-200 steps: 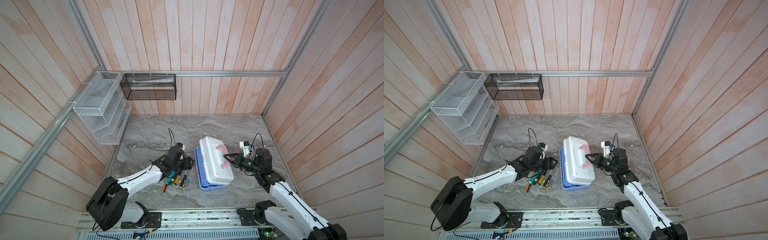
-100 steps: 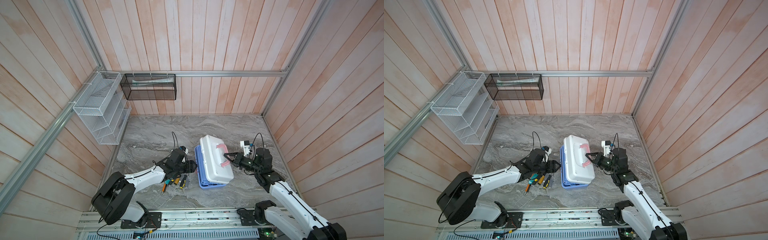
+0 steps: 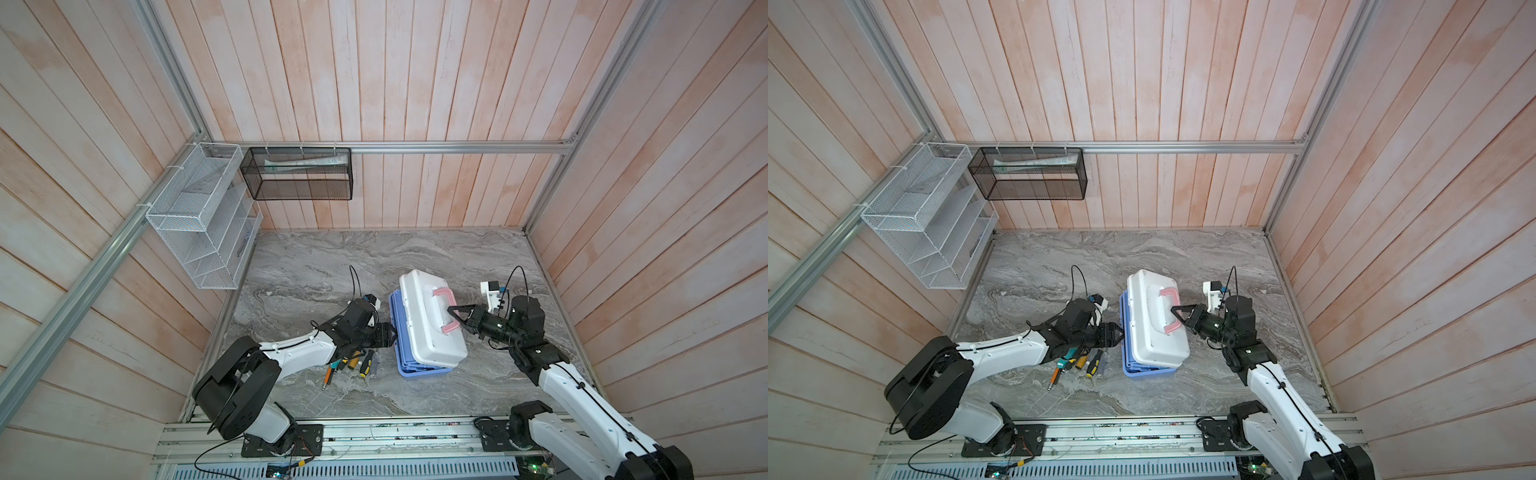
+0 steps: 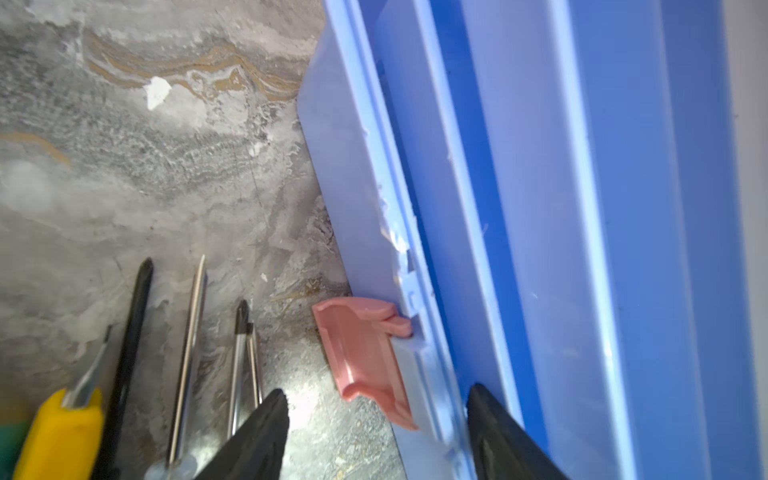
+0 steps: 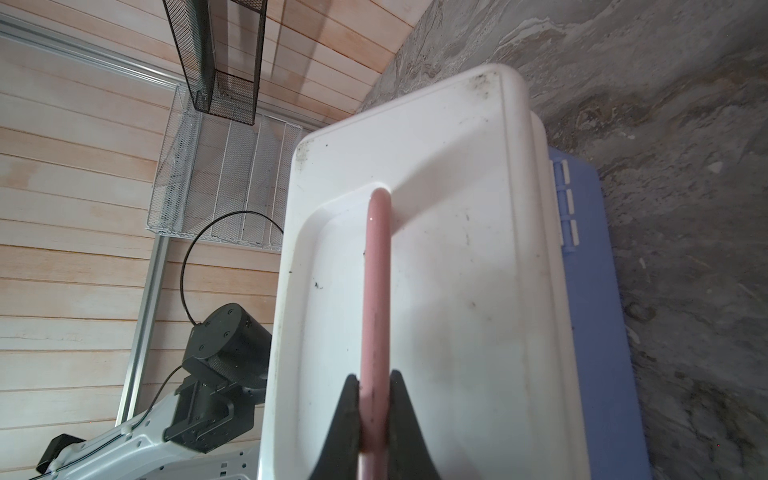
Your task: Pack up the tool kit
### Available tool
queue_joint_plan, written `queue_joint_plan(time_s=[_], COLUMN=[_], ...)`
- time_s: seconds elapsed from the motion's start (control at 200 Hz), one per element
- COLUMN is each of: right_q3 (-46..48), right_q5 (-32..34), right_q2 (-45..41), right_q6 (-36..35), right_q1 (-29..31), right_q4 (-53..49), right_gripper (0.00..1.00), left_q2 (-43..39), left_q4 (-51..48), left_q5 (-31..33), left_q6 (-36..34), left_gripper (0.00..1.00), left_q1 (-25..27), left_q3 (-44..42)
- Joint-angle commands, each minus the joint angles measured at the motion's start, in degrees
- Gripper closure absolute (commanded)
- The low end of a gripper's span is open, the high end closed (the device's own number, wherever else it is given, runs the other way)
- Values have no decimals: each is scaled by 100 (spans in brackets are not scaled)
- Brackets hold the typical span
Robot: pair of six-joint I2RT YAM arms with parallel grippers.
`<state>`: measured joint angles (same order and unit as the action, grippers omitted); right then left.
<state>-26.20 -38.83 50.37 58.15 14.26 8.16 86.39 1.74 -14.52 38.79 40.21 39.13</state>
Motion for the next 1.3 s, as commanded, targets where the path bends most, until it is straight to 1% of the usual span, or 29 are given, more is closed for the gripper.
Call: queue_joint_plan(time_s=[0.0, 0.13, 0.265, 0.415, 0.505, 0.635, 0.71, 0.755, 0.795, 0.97, 1.14, 1.245, 1.295], right_q3=[-104, -290, -764, -1044, -1237, -1383, -1371, -1337, -1320, -1337, -1342, -1397, -1430], right_q5=[-28, 32, 279, 207, 281, 404, 466, 485, 506, 853, 893, 976, 1009], right_q2=[-93, -119, -149, -203, -220, -212, -186, -165, -161, -270, -280, -316, -341], right_q6=[17, -227, -1022, -1687, -2155, -2630, -2726, -2745, -2768, -2877, -2888, -2911, -2931], right_q1=[18, 15, -167, -830, -1247, -1673, -1738, -1757, -1776, -1867, -1909, -1922, -1944], right_q4=[590, 260, -901, -1774, -2354, -2802, -2871, -2888, -2914, -3090, -3114, -3175, -3202], right_gripper=[100, 100, 100, 100, 100, 100, 100, 89, 84, 82, 78, 70, 70], left_q2=[202, 315, 291, 278, 281, 346, 374, 395, 417, 390, 357, 400, 420], left_q4=[-107, -226, -223, -270, -270, -314, -298, -304, -298, -66, 188, 287, 378], left_q5=[91, 191, 228, 256, 263, 252, 238, 224, 213, 57, -42, -119, -192], left_q6=[-38, 39, 37, -19, -45, -82, -89, -82, -90, -164, -279, -310, -340], left_gripper=[31, 31, 32, 33, 34, 35, 35, 35, 35, 36, 36, 36, 36], left_q1=[32, 8, -55, -101, -109, -109, -109, -110, -105, -92, -39, -21, -8], left_q3=[110, 49, -36, -13, 42, 156, 185, 203, 213, 164, 151, 180, 175])
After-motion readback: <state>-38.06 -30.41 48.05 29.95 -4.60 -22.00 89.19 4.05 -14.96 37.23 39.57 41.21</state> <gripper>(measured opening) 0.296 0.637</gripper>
